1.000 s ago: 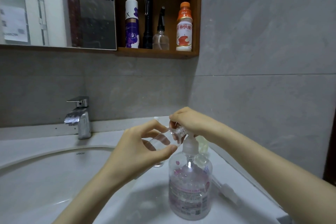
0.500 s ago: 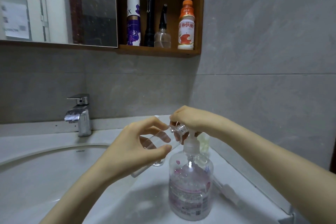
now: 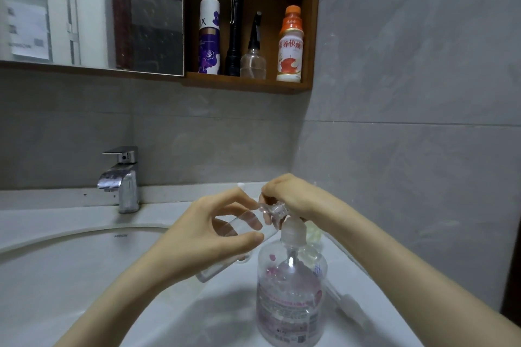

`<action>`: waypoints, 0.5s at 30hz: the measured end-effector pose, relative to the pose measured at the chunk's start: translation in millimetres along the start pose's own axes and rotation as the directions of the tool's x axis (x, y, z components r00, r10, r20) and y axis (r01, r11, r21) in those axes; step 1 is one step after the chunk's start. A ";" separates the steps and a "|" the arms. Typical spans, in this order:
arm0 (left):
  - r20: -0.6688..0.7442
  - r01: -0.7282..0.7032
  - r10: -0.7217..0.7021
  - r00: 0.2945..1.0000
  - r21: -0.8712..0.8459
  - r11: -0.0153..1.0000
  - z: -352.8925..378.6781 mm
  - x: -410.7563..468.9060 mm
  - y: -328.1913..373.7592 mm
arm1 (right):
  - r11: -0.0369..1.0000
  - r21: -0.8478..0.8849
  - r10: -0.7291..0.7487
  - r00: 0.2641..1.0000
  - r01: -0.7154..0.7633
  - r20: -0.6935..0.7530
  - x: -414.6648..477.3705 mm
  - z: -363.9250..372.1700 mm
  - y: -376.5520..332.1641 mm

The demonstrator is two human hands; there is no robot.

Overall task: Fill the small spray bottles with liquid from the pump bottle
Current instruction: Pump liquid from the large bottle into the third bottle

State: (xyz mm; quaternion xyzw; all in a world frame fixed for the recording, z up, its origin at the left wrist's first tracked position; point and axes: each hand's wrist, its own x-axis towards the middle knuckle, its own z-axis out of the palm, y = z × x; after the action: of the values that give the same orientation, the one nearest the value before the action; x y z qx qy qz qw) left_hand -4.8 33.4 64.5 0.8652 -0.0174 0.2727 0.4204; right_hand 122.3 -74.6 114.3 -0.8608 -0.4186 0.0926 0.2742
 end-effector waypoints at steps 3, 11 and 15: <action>-0.013 -0.020 0.019 1.000 -0.028 0.999 1.5 0.3 0.1 | 0.993 0.116 0.010 0.997 -0.001 -0.074 1.1 -1.8 3.7; -0.049 -0.032 0.030 0.998 -0.042 0.999 -3.8 1.4 3.0 | 0.993 0.122 0.001 0.996 0.010 -0.084 6.1 -4.2 -2.6; -0.058 -0.029 0.027 0.998 -0.035 0.999 -2.7 1.2 1.2 | 0.998 0.061 0.008 0.998 -0.004 -0.060 7.4 -5.5 -2.6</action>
State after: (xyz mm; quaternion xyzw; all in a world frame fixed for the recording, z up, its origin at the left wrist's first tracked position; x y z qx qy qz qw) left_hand -5.4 34.9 67.3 0.8489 -0.0222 0.3031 0.4325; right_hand 127.3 -69.8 120.8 -0.8556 -0.4047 0.0804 0.3126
